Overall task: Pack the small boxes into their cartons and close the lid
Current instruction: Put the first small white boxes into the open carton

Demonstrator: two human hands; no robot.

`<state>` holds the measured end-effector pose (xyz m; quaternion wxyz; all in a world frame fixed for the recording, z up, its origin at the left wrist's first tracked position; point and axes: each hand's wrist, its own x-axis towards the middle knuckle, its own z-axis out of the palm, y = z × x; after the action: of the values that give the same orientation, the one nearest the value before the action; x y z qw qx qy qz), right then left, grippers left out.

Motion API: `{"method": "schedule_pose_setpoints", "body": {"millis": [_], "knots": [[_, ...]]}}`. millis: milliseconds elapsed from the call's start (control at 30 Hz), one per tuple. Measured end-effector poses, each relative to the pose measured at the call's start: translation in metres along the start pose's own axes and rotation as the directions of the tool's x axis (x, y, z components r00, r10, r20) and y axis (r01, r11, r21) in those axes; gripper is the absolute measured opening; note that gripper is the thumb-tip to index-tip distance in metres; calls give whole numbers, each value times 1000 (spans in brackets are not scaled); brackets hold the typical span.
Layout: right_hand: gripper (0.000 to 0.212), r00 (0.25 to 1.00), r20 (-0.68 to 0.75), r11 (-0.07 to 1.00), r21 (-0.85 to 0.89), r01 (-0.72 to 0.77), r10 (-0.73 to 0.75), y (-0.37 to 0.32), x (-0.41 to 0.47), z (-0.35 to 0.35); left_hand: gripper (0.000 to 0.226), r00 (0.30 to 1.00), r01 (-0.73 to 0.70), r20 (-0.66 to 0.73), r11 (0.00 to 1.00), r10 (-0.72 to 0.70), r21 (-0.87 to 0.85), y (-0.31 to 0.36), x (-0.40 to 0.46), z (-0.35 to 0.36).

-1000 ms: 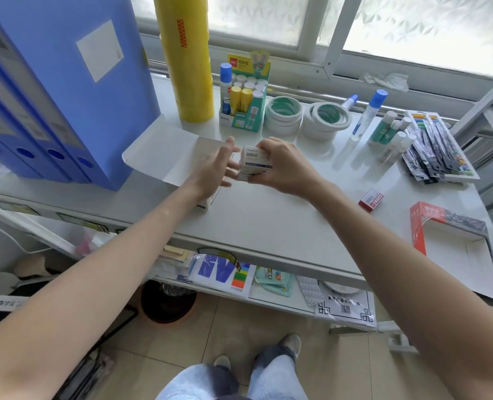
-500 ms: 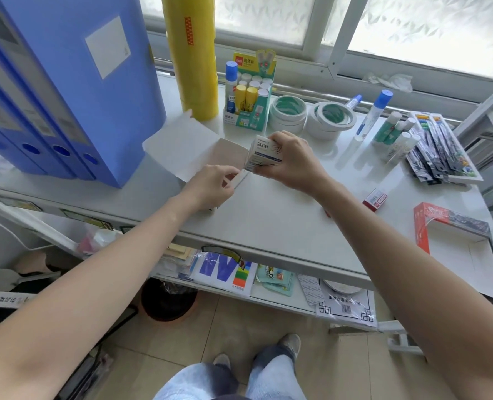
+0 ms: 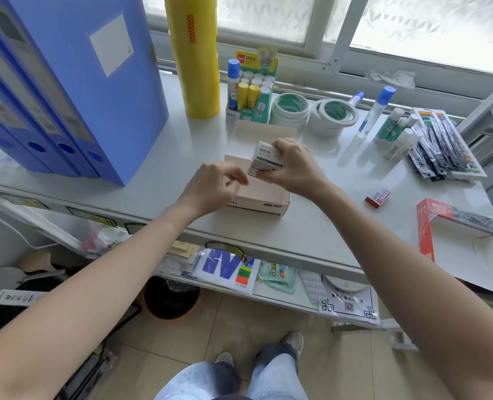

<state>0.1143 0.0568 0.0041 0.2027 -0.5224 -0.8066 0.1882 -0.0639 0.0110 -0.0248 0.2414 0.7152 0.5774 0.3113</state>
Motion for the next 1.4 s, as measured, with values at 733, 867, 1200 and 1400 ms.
{"method": "schedule_pose_setpoints", "body": {"millis": [733, 867, 1200, 1400], "knots": [[46, 997, 81, 943, -331, 30, -4, -22, 28, 68, 60, 898, 429, 254, 840, -359, -333, -32, 21, 6], [59, 999, 38, 963, -265, 45, -37, -25, 30, 68, 57, 900, 427, 248, 841, -359, -331, -33, 20, 6], [58, 998, 65, 990, -139, 24, -15, -19, 23, 60, 61, 883, 452, 243, 868, -402, -207, -35, 33, 0], [43, 983, 111, 981, -145, -131, 148, -6, 21, 60, 56, 904, 381, 184, 922, -387, 66, -31, 41, 1]]}}
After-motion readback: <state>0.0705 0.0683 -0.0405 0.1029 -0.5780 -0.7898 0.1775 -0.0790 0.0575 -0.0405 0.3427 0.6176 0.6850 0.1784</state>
